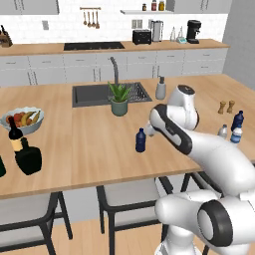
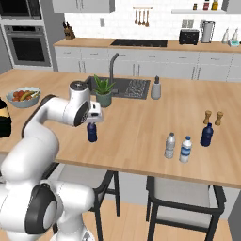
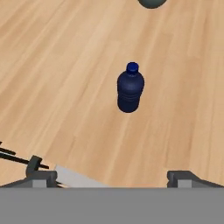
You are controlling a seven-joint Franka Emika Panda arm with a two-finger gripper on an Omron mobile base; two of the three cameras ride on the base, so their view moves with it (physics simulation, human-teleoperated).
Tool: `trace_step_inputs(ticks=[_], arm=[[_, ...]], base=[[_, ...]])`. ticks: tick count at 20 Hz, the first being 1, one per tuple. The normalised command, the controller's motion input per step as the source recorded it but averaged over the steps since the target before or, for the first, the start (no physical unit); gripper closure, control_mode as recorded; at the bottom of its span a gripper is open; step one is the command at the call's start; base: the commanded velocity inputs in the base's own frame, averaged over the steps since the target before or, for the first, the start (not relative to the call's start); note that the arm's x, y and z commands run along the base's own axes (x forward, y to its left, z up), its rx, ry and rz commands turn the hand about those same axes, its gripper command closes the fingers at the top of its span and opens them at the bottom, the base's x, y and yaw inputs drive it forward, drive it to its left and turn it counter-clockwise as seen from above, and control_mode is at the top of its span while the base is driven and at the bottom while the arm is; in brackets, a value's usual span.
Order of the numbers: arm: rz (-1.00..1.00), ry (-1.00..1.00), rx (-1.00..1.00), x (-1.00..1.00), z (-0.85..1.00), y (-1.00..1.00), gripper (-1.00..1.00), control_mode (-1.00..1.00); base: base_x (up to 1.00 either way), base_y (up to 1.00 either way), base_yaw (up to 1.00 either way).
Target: Move the plastic bottles in the middle to the plastics group, and the glass bottles in the middle to the glass group.
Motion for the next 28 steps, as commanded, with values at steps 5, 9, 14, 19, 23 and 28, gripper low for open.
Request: trace_step_inputs(ticks=[5,9,14,19,23,28], arm=[[-0.08,0.02,-0.01,0.29,-0.11,0.02,-1.00,-1.00],[-0.05,0.00,-0.02,0.08,-0.03,0.02,-1.00,-1.00],[-0.08,0.00,-0.05,0.00,0.00,0.18,-1.00,-1.00],[-0.09,0.00,-0.03,0.01,-0.02,0.25,-1.00,-1.00],[-0.03,-0.01,-0.01,0.09,-0.18,0.00,-1.00,-1.00],[0.00,-0.05,0.00,0.43,-0.14,0.00,-1.00,-1.00]], base=[[0.00,0.00,0.00],[0.00,0.00,0.00],[0.00,0.00,0.00],[0.00,0.00,0.00],[0.00,0.00,0.00],[0.00,0.00,0.00]])
